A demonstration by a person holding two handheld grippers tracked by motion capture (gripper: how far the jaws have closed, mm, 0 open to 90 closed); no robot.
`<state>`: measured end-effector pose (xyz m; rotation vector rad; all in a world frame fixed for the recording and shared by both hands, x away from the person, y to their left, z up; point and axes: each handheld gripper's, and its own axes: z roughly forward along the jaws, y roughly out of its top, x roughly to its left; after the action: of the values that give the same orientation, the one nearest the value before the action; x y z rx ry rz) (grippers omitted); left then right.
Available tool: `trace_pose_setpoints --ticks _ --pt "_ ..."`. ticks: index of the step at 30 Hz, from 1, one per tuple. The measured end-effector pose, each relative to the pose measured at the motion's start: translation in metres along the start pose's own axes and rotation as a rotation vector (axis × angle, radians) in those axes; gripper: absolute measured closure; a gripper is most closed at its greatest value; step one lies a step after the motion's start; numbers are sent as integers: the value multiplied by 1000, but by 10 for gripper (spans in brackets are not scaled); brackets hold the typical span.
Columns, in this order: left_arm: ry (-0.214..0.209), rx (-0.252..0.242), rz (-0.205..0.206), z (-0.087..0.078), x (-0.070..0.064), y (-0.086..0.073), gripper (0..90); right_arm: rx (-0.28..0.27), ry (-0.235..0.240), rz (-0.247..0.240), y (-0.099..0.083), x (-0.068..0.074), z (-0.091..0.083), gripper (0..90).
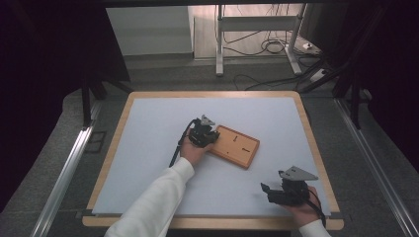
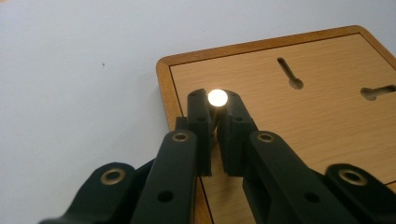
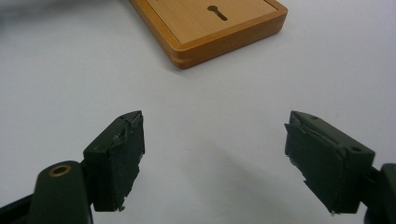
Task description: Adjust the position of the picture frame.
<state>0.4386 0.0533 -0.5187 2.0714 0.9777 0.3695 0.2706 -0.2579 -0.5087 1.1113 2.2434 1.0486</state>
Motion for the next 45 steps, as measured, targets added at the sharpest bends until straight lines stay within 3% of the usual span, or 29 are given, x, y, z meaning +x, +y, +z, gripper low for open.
trace_pose_setpoints --ticks 19,27,37,45 --pt "-50 -6 -17 -22 0 -4 846 -2 3 -3 0 2 -1 207" --pt "-73 -50 -24 -48 3 -18 847 -2 4 -4 1 4 0 207" --pt "-96 -59 -22 -79 10 -36 846 -8 3 -8 2 7 -1 207" --pt "-108 -71 7 -97 11 -57 845 -14 -3 -4 2 6 -2 208"
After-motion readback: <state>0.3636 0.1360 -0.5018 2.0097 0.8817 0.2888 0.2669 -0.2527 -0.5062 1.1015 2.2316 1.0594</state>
